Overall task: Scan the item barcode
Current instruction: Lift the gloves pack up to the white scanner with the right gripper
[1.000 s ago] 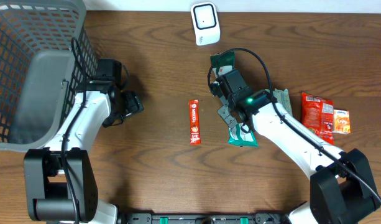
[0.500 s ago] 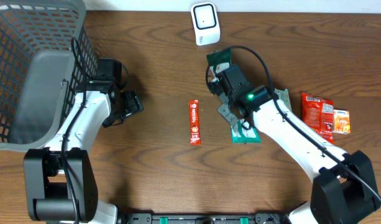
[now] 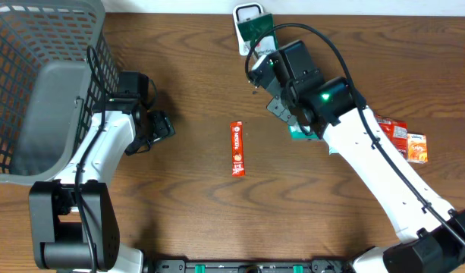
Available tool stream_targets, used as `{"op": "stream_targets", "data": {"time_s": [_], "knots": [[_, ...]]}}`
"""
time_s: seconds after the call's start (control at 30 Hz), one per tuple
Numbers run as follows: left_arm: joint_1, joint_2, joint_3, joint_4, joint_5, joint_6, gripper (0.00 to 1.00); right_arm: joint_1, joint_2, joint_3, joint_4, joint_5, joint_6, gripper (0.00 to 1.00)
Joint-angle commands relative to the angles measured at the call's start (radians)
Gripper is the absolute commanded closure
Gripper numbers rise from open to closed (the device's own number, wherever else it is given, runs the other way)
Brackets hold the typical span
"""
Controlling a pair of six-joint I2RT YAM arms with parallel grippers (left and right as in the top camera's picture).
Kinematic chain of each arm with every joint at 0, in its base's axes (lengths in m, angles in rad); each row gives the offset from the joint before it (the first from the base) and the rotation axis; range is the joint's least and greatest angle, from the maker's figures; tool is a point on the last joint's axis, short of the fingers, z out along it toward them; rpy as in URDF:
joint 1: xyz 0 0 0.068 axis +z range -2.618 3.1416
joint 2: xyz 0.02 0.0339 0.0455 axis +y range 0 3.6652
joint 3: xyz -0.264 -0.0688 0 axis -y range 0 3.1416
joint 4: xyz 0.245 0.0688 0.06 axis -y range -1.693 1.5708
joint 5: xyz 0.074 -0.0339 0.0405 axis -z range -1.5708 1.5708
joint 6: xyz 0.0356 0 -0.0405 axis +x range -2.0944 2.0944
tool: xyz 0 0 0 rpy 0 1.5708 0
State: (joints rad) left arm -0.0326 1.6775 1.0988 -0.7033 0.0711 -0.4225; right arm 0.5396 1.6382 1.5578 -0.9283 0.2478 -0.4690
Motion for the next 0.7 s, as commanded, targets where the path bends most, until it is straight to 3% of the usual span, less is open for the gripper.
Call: {"op": "stream_targets", "data": {"time_s": [0.0, 0.4, 0.67], "knots": [[0.008, 0.002, -0.004, -0.003, -0.019, -0.009, 0.17, 0.021, -0.015, 0.019, 0.005, 0.056, -0.065, 0.99], [0.008, 0.002, -0.004, -0.003, -0.020, -0.009, 0.17, 0.051, -0.015, 0.019, 0.134, 0.200, -0.264, 0.99], [0.008, 0.002, -0.004, -0.003, -0.020, -0.009, 0.17, 0.050, -0.015, 0.019, 0.344, 0.216, -0.409, 0.99]]}}
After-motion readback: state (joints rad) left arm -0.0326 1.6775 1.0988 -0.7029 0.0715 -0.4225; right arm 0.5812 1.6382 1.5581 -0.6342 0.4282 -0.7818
